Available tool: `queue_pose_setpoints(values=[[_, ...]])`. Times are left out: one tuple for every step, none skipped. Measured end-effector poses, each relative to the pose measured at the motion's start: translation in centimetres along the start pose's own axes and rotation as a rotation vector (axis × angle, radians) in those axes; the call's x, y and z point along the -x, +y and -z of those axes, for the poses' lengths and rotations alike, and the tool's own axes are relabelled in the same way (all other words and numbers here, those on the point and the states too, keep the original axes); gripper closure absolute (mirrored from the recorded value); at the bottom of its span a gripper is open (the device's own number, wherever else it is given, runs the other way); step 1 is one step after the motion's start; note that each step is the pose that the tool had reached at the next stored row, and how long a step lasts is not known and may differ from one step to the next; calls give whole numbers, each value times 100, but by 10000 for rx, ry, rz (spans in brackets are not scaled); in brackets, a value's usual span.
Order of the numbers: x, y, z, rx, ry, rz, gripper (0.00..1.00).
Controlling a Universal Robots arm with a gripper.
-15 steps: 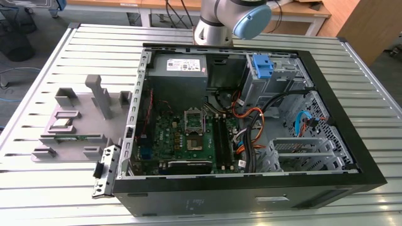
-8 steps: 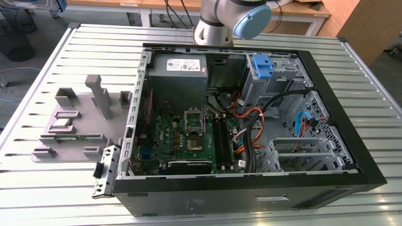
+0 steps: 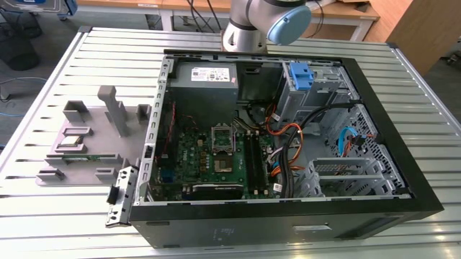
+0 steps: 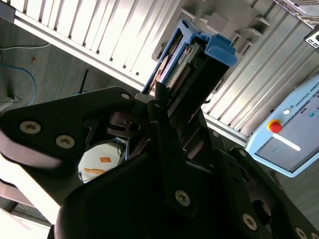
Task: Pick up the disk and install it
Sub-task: 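Pick up the disk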
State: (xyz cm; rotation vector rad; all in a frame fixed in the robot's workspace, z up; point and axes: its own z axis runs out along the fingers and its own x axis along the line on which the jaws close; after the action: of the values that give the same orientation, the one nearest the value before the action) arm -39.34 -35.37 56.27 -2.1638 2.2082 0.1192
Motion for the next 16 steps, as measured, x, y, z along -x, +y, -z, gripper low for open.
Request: queue_pose_setpoints(values=[[0,0,-3,0,0,1,65],[-1,0,-7,0,0,1,65],[-1,0,-10,0,0,0,65],[-1,0,-13,0,0,1,65],[-2,-1,-16,1,0,1,65],[-2,-1,-20,0,0,0,65],[-2,-1,-23,0,0,1,65],[-2,-1,-26,0,0,1,65],[-3,-1,-30,0,0,0,65],[-3,-1,-34,0,0,1,65],[-3,-1,-36,0,0,1,65],[-4,-1,-40,0,0,1,65],[-4,-1,-43,0,0,0,65],[-4,-1,-47,0,0,0,65],[-5,-1,-50,0,0,0,65],[-5,-1,-53,0,0,0,65]])
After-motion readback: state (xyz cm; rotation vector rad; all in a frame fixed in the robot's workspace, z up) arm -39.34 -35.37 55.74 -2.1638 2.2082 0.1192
